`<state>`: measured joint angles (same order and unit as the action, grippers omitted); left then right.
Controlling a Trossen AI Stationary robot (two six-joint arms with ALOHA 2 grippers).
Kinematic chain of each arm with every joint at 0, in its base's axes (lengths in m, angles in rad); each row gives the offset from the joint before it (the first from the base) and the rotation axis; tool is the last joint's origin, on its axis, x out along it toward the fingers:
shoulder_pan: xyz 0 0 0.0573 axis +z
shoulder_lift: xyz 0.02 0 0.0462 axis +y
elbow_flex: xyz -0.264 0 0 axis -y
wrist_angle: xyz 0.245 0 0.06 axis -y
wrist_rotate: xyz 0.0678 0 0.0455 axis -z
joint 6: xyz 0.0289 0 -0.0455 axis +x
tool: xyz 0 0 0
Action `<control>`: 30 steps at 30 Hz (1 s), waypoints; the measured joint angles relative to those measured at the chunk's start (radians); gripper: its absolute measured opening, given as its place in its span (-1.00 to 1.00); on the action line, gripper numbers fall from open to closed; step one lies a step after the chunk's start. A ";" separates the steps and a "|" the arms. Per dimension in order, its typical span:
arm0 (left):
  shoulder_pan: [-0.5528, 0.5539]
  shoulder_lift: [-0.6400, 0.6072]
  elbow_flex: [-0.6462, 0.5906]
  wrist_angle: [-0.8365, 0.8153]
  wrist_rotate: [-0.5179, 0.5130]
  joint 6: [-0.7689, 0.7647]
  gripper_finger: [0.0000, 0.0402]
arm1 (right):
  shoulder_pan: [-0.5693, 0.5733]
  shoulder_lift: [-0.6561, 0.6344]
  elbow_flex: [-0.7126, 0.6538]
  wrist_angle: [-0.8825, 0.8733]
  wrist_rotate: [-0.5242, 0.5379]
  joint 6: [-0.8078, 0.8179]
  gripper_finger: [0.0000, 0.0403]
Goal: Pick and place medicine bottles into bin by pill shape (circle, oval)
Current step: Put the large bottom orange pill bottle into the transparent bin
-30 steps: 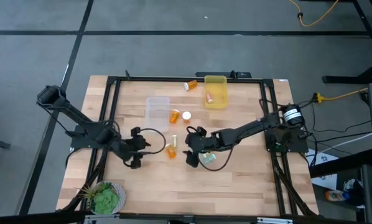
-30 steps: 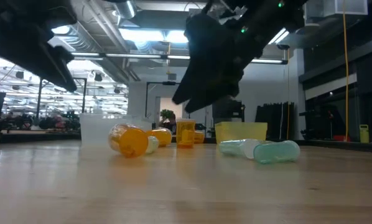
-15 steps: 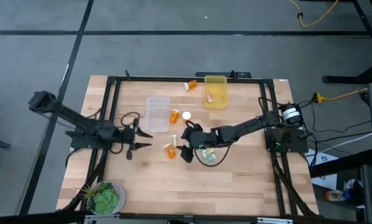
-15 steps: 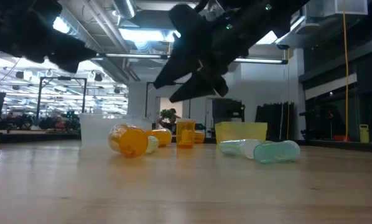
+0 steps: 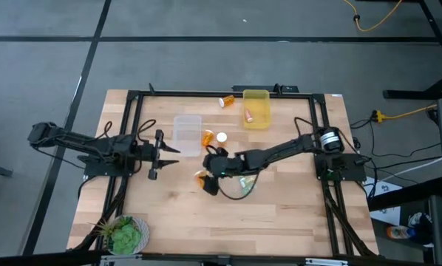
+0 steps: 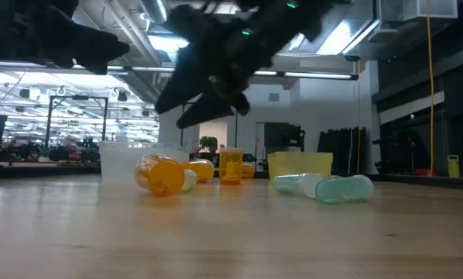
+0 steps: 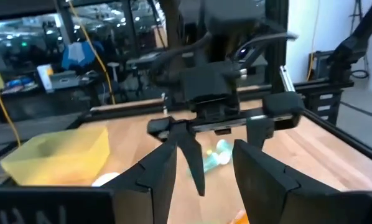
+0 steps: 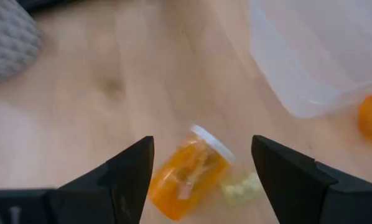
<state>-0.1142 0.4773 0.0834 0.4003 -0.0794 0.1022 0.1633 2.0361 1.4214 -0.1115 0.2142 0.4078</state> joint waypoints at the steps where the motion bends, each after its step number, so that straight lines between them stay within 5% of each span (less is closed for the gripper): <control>1: 0.004 -0.002 0.000 -0.013 0.000 -0.013 -0.26 | -0.002 0.023 0.054 -0.081 0.011 0.003 0.35; 7: 0.009 -0.002 0.000 -0.027 -0.003 -0.027 -0.26 | 0.006 0.128 0.258 -0.365 0.055 0.119 0.35; 30: 0.009 0.000 0.000 -0.066 -0.076 -0.020 -0.26 | 0.031 0.294 0.326 -0.409 0.076 0.175 0.35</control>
<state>-0.1047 0.4774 0.0834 0.3343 -0.1558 0.0826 0.1944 2.3302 1.7477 -0.5206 0.2903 0.5830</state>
